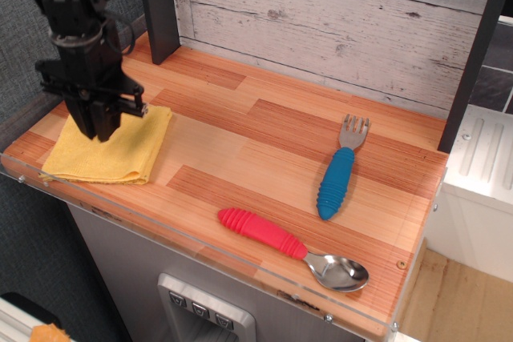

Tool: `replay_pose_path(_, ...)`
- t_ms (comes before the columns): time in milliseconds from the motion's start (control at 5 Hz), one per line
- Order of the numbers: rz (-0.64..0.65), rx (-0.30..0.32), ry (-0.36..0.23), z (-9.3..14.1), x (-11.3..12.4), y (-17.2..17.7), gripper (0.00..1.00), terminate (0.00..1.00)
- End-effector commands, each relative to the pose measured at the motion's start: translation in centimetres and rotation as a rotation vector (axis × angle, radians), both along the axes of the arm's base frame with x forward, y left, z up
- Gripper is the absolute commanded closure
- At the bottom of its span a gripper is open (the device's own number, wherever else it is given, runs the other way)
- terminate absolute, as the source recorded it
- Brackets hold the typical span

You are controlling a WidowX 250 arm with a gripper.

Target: Slide the yellow rag back towards the wall, near the blue fork.

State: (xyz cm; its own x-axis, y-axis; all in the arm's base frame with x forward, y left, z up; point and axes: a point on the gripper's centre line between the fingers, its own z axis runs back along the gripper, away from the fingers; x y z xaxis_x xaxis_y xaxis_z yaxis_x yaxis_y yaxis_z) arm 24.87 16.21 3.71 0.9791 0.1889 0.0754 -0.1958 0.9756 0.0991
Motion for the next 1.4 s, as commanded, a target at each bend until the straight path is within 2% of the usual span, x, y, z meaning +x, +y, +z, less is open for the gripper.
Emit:
replay_pose_path(0, 0.022, 0.018, -0.009, -1.7, 0.2, 1.0, 1.00, 0.00)
replay_pose_path(200, -0.004, 0.008, -0.034, -2.3, 0.9, 0.8, 1.00, 0.00)
replay_pose_path(600, -0.124, -0.003, -0.044, -3.2, 3.3, -1.8, 1.00, 0.00)
replay_pose_path(1000, -0.234, -0.020, -0.089, -2.5, 6.3, -6.3, 1.00, 0.00)
replay_pose_path(1200, -0.276, -0.003, -0.093, -1.7, 7.6, -8.5, 1.00, 0.00)
